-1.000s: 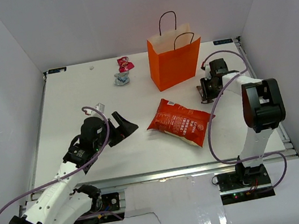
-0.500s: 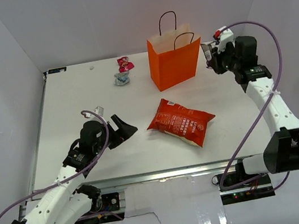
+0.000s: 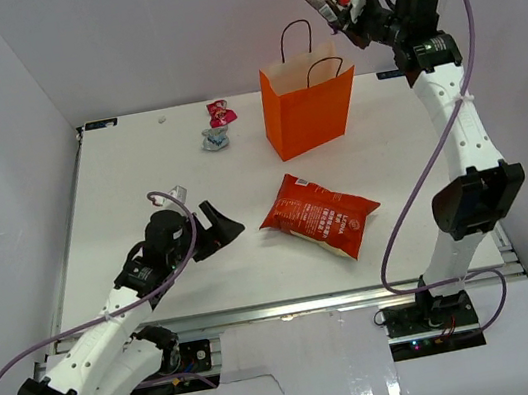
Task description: Place the snacks into the paper bag
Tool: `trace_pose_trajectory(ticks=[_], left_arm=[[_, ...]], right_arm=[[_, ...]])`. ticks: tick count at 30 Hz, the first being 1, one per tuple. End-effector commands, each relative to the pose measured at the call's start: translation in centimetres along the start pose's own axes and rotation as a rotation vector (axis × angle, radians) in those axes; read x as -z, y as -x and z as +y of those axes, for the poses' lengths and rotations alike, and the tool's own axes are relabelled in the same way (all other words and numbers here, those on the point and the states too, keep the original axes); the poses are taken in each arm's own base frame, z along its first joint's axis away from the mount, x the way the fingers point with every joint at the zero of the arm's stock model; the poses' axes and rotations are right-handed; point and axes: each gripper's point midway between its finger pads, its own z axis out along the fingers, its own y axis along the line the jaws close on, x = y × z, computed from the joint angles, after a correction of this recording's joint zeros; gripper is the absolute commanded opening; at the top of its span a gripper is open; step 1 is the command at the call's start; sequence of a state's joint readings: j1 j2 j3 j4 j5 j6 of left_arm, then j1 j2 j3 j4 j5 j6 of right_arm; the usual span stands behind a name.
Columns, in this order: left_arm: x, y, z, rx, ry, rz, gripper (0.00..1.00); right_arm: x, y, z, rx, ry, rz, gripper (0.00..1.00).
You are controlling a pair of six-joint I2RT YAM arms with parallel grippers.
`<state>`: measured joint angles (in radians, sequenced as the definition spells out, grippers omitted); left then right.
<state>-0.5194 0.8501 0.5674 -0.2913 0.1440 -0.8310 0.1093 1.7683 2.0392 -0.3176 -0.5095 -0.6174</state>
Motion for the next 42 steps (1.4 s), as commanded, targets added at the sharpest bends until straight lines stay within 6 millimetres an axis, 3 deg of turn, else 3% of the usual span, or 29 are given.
trace_pose_trajectory(ticks=[1,7,12,17,21,23,25,26,27,29,30,31,32,33,34,35,36,37,38,39,40,41,42], left_arm=[[0.9,1.2,-1.4,-0.016,-0.047,-0.048,0.98],[1.2,1.3,-1.2,-0.017,-0.034,-0.06,0.98],[1.2,1.6,-1.3,-0.023,-0.032,-0.062,0.98],[0.9,1.6,-1.5,-0.03,-0.03,-0.05,0.98],[0.2,2.4,-1.7,-0.038,-0.016,-0.059,0.98],[-0.1,4.0,-2.2,-0.039,0.014,-0.095,0.98],[-1.2,4.8,-1.2,-0.033,0.092,-0.091,0.98],[-1.6,5.9,-0.5,-0.029,0.142,-0.12,0.98],[-1.6,7.9,-0.9,-0.022,0.159,-0.152,0.98],[-3.5,9.2,0.7,0.012,0.218,-0.125,0.98],[-4.0,10.9,0.0,0.03,0.19,-0.13,0.98],[-4.3,12.9,1.4,0.074,0.21,-0.15,0.98],[-6.2,13.1,3.1,0.109,0.247,-0.112,0.98],[-6.5,15.9,2.9,0.13,0.23,-0.142,0.98],[-7.3,17.0,3.3,0.132,0.236,-0.141,0.98],[-9.6,16.9,5.4,0.152,0.281,-0.096,0.98],[-10.6,17.6,5.8,0.161,0.284,-0.082,0.98],[-11.2,20.5,5.0,0.162,0.262,-0.116,0.97],[-12.3,21.1,5.5,0.175,0.266,-0.107,0.96],[-14.6,20.4,7.4,0.204,0.29,-0.05,0.95],[-15.3,22.7,6.4,0.199,0.26,-0.082,0.93],[-16.3,23.2,6.7,0.207,0.258,-0.076,0.92],[-18.3,22.6,8.3,0.221,0.272,-0.04,0.92]], right_arm=[[-1.3,1.9,1.0,0.207,0.086,-0.038,0.26],[-3.1,-0.1,2.1,0.252,0.114,-0.021,0.32],[-3.4,-1.9,2.6,0.237,0.123,0.017,0.53],[-3.0,-1.2,2.3,0.233,0.102,0.014,0.6],[-1.1,1.3,0.3,0.094,0.018,-0.006,0.64],[0.6,2.8,-0.6,0.013,-0.023,-0.023,0.67],[2.2,2.4,-1.1,-0.141,-0.053,-0.011,0.67],[2.6,0.5,-0.2,-0.213,-0.038,0.024,0.67],[4.3,0.6,-0.3,-0.252,-0.036,0.015,0.67],[5.4,-0.9,1.5,-0.364,0.001,0.041,0.67],[6.9,-3.2,2.8,-0.422,0.028,0.083,0.67],[7.5,-4.4,3.9,-0.455,0.045,0.108,0.67],[8.1,-5.5,5.0,-0.479,0.062,0.13,0.67],[9.3,-7.4,7.6,-0.523,0.104,0.164,0.68],[9.8,-8.4,8.9,-0.541,0.127,0.185,0.68],[10.8,-8.5,10.1,-0.514,0.151,0.183,0.69],[11.6,-10.3,13.2,-0.567,0.233,0.211,0.69],[12.1,-10.8,14.5,-0.573,0.272,0.213,0.69],[12.8,-10.6,15.5,-0.554,0.301,0.202,0.7],[13.2,-10.8,16.6,-0.577,0.333,0.194,0.7],[13.6,-11.8,18.1,-0.611,0.36,0.209,0.7],[13.9,-11.8,18.7,-0.614,0.372,0.206,0.7],[14.1,-12.0,19.4,-0.628,0.388,0.204,0.7]])
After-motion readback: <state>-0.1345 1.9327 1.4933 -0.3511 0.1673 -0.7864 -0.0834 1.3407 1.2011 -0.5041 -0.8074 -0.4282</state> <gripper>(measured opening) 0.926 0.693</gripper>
